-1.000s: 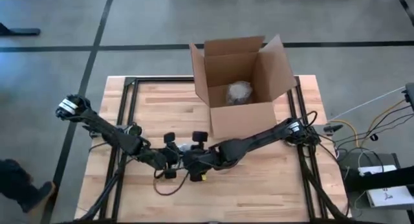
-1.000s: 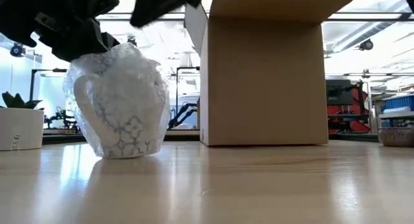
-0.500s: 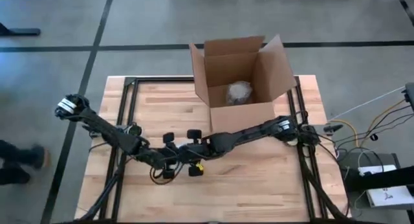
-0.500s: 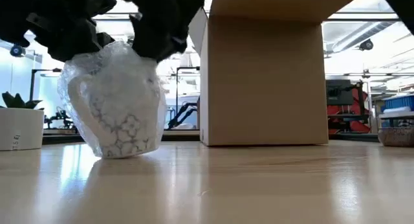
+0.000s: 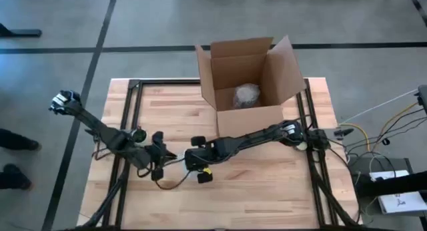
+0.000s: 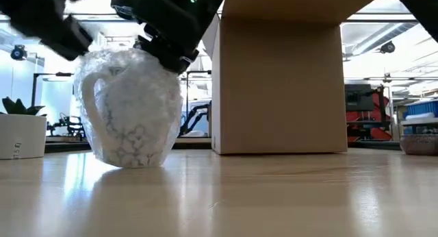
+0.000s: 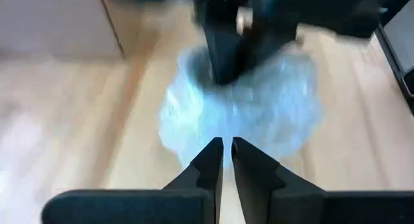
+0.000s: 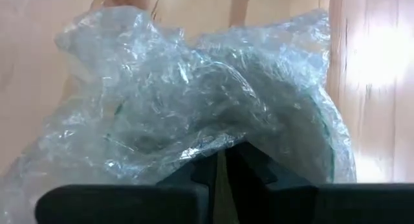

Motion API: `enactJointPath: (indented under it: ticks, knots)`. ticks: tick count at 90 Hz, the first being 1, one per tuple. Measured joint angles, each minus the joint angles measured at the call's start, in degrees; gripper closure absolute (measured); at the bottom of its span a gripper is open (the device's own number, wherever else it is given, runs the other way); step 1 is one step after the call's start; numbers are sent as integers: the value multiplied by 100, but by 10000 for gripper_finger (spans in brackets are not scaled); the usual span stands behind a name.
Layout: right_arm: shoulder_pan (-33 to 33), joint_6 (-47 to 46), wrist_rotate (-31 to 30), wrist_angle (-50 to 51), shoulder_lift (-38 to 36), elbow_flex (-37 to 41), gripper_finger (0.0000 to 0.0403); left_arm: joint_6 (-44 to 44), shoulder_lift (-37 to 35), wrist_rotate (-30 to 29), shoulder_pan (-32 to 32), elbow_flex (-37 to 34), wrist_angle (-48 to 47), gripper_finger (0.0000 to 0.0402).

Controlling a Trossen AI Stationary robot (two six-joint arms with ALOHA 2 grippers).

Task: Wrap mug
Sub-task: Wrap the blue patterned mug with the bubble wrap

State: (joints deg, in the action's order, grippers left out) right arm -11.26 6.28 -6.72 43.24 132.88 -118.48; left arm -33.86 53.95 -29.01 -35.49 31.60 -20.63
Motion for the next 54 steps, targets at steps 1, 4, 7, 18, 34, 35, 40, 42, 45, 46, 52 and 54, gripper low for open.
enactJointPath:
  ticks: [1, 4, 7, 18, 34, 35, 40, 42, 45, 46, 52, 54]
  knots:
    - [2, 27, 9, 3, 0, -3, 385, -72, 15, 11, -13, -48, 44, 381]
    - [7, 89, 73, 12, 0, -6, 385, -308, 81, 79, -36, -212, 194, 381]
    - [25, 136, 189, 10, 0, -8, 385, -504, 177, 116, -38, -413, 429, 381]
    - [130, 235, 688, 34, 30, -12, 385, -862, 651, 100, -12, -1117, 1712, 381]
    - [217, 278, 872, 381, 84, -32, 385, -604, 1753, 93, 266, -1678, 4162, 381]
    - [218, 277, 873, 421, 85, -38, 385, -535, 1833, 93, 296, -1681, 4281, 381]
    - [220, 276, 875, 664, 95, -101, 385, -182, 2222, 102, 460, -1654, 4827, 381]
    - [220, 276, 879, 770, 104, -148, 385, -57, 2386, 109, 534, -1629, 5022, 381]
    - [218, 272, 883, 958, 111, -219, 385, 127, 2624, 109, 642, -1572, 5291, 381]
    - [218, 271, 883, 1019, 114, -243, 385, 182, 2705, 109, 679, -1551, 5385, 381]
    - [214, 255, 885, 1258, 114, -344, 385, 562, 3170, 138, 867, -1386, 5866, 381]
    - [209, 239, 895, 1320, 116, -369, 385, 673, 3321, 168, 918, -1317, 6017, 381]
